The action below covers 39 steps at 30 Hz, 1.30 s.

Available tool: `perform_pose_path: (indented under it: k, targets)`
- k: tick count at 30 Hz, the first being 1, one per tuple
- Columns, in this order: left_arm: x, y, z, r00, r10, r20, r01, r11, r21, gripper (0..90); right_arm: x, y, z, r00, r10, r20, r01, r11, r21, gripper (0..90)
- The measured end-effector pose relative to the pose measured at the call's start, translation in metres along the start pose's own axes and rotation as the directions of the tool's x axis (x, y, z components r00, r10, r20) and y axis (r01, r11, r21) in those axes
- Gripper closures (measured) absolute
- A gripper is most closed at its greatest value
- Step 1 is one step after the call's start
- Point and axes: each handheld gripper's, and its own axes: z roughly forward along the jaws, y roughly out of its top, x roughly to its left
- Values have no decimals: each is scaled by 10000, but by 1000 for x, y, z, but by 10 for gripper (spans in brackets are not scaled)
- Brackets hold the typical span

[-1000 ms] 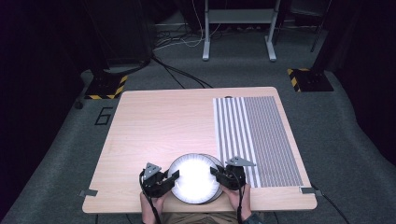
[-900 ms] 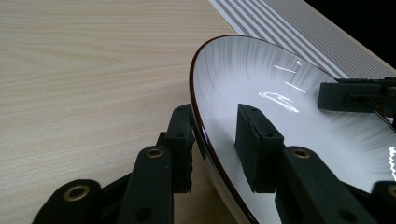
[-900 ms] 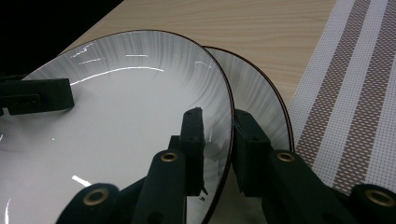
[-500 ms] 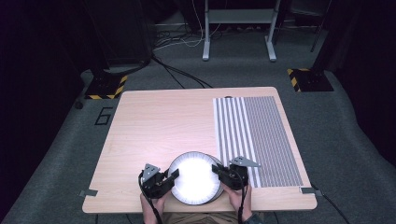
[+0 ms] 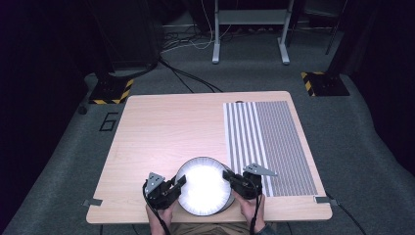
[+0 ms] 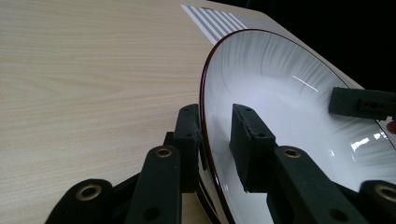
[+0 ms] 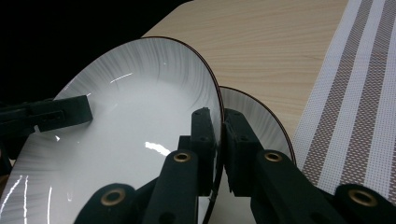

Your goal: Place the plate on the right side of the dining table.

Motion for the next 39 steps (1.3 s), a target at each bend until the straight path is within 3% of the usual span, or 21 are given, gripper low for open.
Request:
perform_pose_path:
  k: [11,25,39]
  targets:
    - [-4,6,-7,9998,-59,182,67,9989,-464,750,5,5,-11,9995,107,-311,-126,9980,-614,852]
    - [-13,16,-9,9995,115,304,-94,9977,-672,767,7,10,-21,9998,-129,-137,115,9951,-983,846]
    - [-23,26,0,9982,305,508,-270,9973,-687,766,1,16,-31,9999,-83,57,89,9918,-1277,845]
